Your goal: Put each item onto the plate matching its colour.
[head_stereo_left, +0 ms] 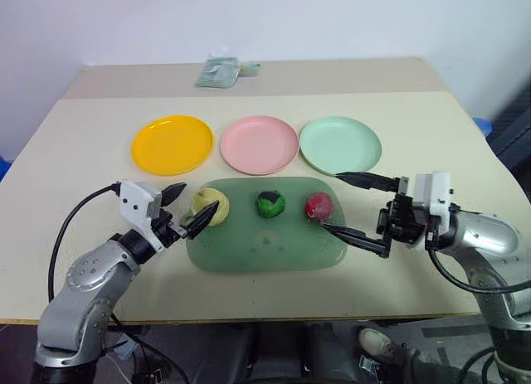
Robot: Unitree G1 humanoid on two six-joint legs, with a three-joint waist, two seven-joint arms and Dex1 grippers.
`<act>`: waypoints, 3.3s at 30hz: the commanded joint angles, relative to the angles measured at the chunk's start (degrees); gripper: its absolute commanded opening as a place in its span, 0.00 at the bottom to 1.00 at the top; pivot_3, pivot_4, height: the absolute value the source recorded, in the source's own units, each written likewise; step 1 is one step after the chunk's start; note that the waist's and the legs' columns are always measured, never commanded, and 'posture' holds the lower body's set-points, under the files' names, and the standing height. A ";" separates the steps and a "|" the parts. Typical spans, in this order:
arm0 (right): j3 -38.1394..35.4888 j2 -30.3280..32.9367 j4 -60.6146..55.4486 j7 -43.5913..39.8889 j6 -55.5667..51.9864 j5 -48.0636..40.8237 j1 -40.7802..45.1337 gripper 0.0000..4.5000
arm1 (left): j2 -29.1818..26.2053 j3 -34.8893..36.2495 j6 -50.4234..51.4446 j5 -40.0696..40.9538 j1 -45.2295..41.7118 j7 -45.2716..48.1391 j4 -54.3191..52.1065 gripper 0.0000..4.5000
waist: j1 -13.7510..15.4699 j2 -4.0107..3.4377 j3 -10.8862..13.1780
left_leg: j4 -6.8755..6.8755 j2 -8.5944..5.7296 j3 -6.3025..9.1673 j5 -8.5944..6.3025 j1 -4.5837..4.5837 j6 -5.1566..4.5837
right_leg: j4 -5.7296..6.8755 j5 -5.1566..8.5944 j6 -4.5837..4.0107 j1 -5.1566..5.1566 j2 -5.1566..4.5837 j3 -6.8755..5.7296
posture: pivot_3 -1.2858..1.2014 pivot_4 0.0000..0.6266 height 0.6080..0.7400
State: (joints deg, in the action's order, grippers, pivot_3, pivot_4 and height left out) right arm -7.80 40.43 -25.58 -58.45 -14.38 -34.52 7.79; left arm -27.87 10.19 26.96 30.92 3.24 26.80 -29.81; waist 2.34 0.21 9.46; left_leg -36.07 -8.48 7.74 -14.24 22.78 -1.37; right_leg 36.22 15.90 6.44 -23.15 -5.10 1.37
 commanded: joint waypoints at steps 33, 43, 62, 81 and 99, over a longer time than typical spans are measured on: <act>2.77 -3.25 6.82 0.80 4.59 4.98 5.85 1.00 | 12.39 4.31 -21.31 -22.18 -50.46 -30.92 62.92 0.61 | 0.01 0.33 -0.07 | -0.45 -0.06 0.05 0.23 0.25 0.32 | 0.21 -0.27 0.13 -0.14 0.07 -0.11 | 0.52 0.24 1.00; 3.11 -4.31 8.35 0.78 7.91 6.60 4.82 1.00 | 12.97 4.16 -31.16 -22.95 -60.80 -29.67 84.50 0.86 | -0.21 0.43 -0.01 | -0.96 -0.08 0.02 0.23 0.68 0.31 | 0.79 -0.28 0.14 -0.61 0.07 -0.10 | 0.52 0.24 1.00; 13.38 -11.17 10.26 13.14 -0.17 16.82 12.47 1.00 | -1.69 2.25 -20.11 1.29 -11.62 20.19 22.43 0.99 | -1.74 0.33 -0.05 | -0.92 -0.03 -0.02 0.27 0.68 0.39 | 0.98 -0.26 0.09 -0.77 0.10 0.03 | 0.52 0.24 1.00; 24.87 -17.03 15.77 15.34 -12.99 23.06 21.79 1.00 | -17.07 8.26 -17.97 8.08 2.34 44.82 15.71 0.99 | -1.74 0.23 -0.04 | -0.76 -0.04 -0.02 0.22 0.67 0.33 | 0.87 -0.25 0.07 -1.03 0.06 0.03 | 0.52 0.24 1.00; 26.71 -19.85 21.90 15.03 -13.32 27.79 25.53 0.51 | -14.47 6.38 -16.64 6.71 2.12 40.33 11.74 1.00 | -1.78 0.22 -0.04 | -0.72 -0.04 -0.04 0.24 0.67 0.36 | 0.89 -0.26 0.06 -1.07 0.08 0.04 | 0.52 0.24 1.00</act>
State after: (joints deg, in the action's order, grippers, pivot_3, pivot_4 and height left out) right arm 19.45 20.83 -0.76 -43.24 -27.63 -6.90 32.03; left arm -42.45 16.44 10.78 37.71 5.00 67.37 -16.15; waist 0.56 0.43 9.42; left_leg -36.80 -8.53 7.70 -14.00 23.46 -1.01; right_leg 37.12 15.65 6.50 -24.23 -5.02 1.40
